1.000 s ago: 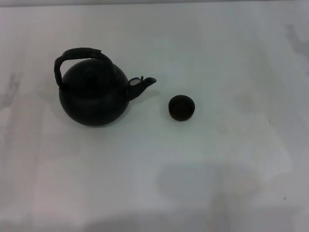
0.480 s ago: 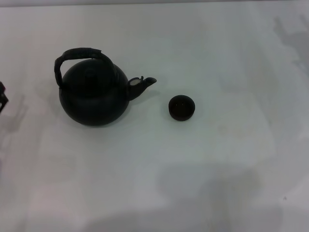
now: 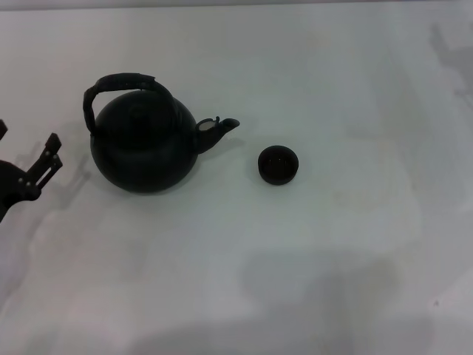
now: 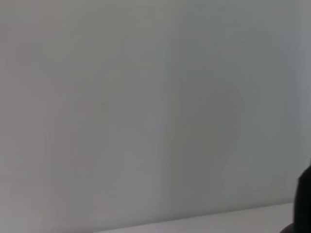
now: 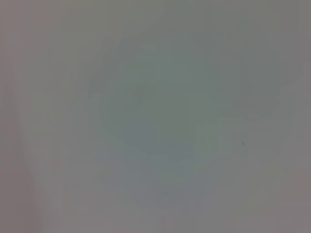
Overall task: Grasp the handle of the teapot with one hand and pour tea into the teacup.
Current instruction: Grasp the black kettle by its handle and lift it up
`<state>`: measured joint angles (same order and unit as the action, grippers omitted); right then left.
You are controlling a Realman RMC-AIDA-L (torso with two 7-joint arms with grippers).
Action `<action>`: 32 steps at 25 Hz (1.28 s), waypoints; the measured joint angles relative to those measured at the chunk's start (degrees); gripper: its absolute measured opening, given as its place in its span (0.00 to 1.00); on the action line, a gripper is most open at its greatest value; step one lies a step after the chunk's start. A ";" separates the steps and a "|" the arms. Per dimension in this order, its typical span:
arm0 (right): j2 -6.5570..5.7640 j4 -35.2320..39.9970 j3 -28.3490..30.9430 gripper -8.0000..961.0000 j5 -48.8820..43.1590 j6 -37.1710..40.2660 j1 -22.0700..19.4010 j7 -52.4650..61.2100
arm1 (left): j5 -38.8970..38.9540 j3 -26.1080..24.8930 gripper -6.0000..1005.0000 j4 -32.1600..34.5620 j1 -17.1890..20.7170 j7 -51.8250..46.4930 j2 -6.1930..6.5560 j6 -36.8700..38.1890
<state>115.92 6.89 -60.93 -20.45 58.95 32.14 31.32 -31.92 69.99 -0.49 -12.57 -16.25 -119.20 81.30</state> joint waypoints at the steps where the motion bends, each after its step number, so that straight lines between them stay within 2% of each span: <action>1: 0.00 -0.02 -0.02 0.86 0.01 0.00 -0.17 -0.01 | -0.01 0.30 0.87 0.03 -0.18 0.00 0.00 0.05; 15: 0.00 -0.47 -0.06 0.86 0.07 0.04 -0.90 0.07 | -1.27 2.57 0.87 0.38 -2.10 -0.01 0.20 0.97; 32: 0.01 -0.31 -0.06 0.86 0.15 0.11 -0.88 0.37 | -4.41 2.70 0.87 1.03 -3.65 0.30 0.29 0.53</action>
<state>115.94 6.58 -60.99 -20.30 59.06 31.26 31.68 -36.32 72.69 0.53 -16.23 -15.95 -118.91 81.83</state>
